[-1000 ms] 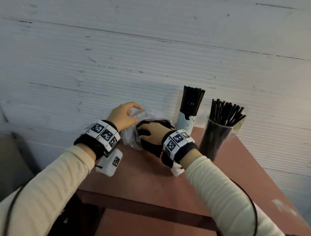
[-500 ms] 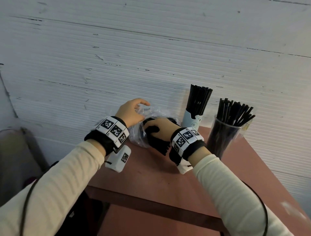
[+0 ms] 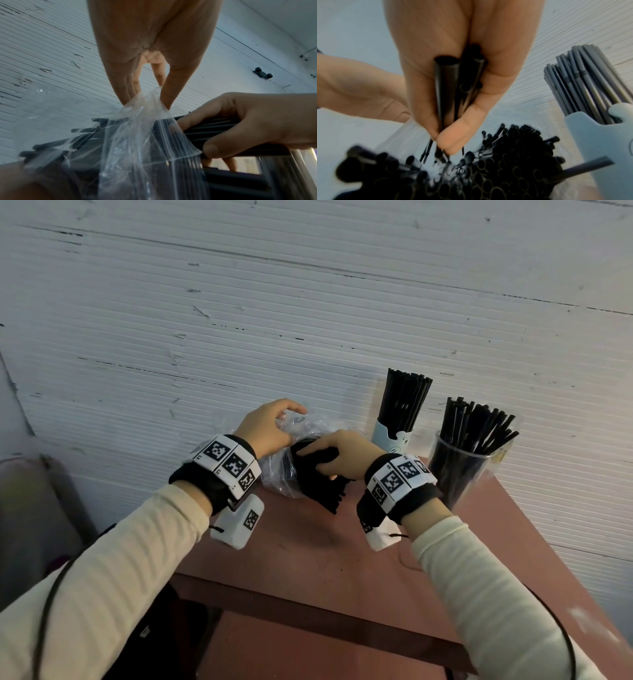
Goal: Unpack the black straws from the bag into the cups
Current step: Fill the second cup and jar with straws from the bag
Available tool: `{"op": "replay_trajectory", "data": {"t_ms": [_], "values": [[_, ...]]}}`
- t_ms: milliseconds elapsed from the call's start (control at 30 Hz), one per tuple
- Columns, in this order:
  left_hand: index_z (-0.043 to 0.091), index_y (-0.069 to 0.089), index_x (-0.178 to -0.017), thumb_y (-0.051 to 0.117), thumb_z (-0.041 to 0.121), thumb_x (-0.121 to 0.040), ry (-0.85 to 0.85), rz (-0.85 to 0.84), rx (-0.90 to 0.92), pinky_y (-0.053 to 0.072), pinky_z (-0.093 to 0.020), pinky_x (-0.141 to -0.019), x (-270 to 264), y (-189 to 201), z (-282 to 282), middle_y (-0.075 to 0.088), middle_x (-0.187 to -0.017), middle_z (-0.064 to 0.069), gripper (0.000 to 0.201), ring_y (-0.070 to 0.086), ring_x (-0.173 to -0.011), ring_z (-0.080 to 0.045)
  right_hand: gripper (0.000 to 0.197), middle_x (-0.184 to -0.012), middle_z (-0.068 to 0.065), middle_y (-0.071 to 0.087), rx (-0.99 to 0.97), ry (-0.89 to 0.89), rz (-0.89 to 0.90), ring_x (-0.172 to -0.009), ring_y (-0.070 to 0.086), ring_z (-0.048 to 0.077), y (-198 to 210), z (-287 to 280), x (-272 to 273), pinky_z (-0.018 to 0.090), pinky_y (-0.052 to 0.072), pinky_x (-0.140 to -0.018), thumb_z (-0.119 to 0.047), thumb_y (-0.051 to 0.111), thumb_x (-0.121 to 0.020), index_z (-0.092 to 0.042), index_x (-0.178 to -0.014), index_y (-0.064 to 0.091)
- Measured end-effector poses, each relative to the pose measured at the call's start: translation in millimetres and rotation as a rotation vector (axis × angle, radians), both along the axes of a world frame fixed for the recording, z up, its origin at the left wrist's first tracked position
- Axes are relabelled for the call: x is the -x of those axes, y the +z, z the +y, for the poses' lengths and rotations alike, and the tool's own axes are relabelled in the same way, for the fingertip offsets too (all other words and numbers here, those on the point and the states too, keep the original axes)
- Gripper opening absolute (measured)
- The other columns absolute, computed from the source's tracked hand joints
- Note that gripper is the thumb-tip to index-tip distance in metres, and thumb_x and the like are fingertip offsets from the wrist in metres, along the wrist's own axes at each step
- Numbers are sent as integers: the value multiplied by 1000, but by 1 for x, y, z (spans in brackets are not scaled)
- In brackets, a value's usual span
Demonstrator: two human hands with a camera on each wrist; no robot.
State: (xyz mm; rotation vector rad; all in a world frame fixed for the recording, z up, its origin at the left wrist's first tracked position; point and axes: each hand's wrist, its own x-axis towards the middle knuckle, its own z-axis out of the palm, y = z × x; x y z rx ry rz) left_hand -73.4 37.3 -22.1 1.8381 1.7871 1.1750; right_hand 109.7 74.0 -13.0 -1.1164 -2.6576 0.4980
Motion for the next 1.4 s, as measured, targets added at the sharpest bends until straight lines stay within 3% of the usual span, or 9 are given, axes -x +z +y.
{"op": "replay_trajectory", "data": {"t_ms": [133, 233, 400, 667, 767, 967, 1067, 1200, 1400], "values": [[29, 59, -123, 72, 5, -78, -44, 52, -66, 47, -36, -91, -3, -1, -5, 58, -124, -6, 53, 55, -115, -25, 46, -89, -9, 68, 8, 2, -4, -67, 61, 3, 7, -3, -17, 12, 50, -61, -9, 66, -82, -40, -116, 67], [25, 54, -129, 75, 11, -77, -47, 164, -164, 33, -20, -97, -6, -2, -7, 49, -135, -4, 58, 45, -125, -18, 45, -88, -11, 73, 39, 12, 6, -70, 66, 6, 17, -9, -37, 27, 57, -74, -9, 68, -81, -41, -114, 68], [18, 46, -137, 84, 32, -69, -288, 439, -182, 23, -19, -108, -34, -1, -11, 38, -144, 2, 79, 35, -134, -12, 46, -72, -4, 72, 76, 28, -9, -60, 64, 5, 35, -20, -66, 15, 47, -60, -4, 66, -81, -34, -115, 70], [24, 56, -103, 74, 37, -73, -267, 672, -75, 49, -34, -77, -85, -2, 9, 64, -94, 7, 37, 62, -88, -17, 46, -80, 6, 73, 61, 34, -28, -63, 63, 9, 46, -39, -94, 26, 55, -72, -8, 66, -81, -40, -114, 69], [24, 56, -82, 64, 30, -81, -266, 584, -135, 43, -27, -63, -94, -3, 11, 63, -73, 7, 10, 63, -72, -18, 49, -93, -8, 72, 40, 13, 13, -68, 63, 1, 51, -45, -108, 16, 51, -73, -8, 68, -82, -41, -118, 66], [34, 62, -100, 70, 28, -85, -385, 150, -141, 46, -10, -67, -112, 13, 2, 66, -82, 12, 18, 61, -75, 7, 50, -124, -22, 60, -202, -71, 226, -113, 53, -8, 82, -70, -141, 13, 37, -100, -35, 69, -87, -43, -133, 52], [38, 61, -91, 74, 29, -82, -427, -15, -150, 45, -7, -67, -132, 17, -2, 66, -81, 11, 18, 61, -72, 7, 49, -119, -20, 58, -378, -119, 427, -108, 54, -7, 94, -83, -149, 13, 41, -94, -38, 70, -86, -40, -132, 54], [8, 62, -85, 74, 25, -83, -517, -161, -122, 51, -28, -69, -157, 21, -6, 66, -82, -17, 22, 61, -69, -19, 42, -115, -12, 59, -569, -114, 659, -101, 61, 2, 105, -85, -147, 9, 43, -80, -30, 73, -84, -26, -123, 60], [15, 65, -80, 77, 22, -80, -629, -320, -14, 52, -23, -75, -177, 7, -6, 66, -71, 0, 14, 64, -70, -11, 20, -103, -6, 69, -705, -124, 544, -90, 61, 0, 101, -68, -137, 9, 43, -83, -23, 63, -89, -18, -107, 71]]}}
